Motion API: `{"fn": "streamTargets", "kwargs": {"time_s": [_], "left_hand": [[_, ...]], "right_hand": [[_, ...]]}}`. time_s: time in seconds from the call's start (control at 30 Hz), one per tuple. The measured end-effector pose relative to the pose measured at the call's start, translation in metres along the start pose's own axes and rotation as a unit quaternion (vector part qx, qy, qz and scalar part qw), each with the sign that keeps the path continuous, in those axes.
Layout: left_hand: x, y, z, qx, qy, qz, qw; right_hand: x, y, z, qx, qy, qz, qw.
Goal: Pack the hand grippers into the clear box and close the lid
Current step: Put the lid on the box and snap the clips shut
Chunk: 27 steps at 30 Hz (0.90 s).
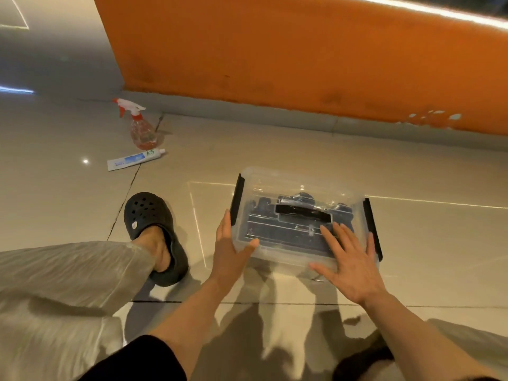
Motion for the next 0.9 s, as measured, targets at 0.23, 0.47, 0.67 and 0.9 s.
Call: {"fn": "streamTargets", "kwargs": {"time_s": [0.23,0.47,0.67,0.9], "left_hand": [[0.011,-0.002,0.005,-0.03,0.0,0.022,0.999],[0.023,-0.006,0.003,-0.015,0.049,0.048,0.998],[0.039,-0.007,0.003,-0.031,0.059,0.07,0.995],[0.044,-0.009,0.003,-0.041,0.068,0.071,0.994]], "right_hand": [[0.019,-0.007,0.021,-0.007,-0.029,-0.018,0.999],[0.024,0.003,0.036,-0.025,-0.025,0.011,0.999],[0.022,0.015,0.054,-0.047,-0.032,0.001,0.998],[0.022,0.018,0.057,-0.047,-0.029,-0.013,0.998]]}}
Point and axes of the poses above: each hand's wrist, its own y-axis towards the middle knuckle, its own x-axis out of the palm, z = x × y, the point moved 1 cm from there along y, towards the middle knuckle, and after that the axes turned 15 degrees about -y, right-handed, at the moved point
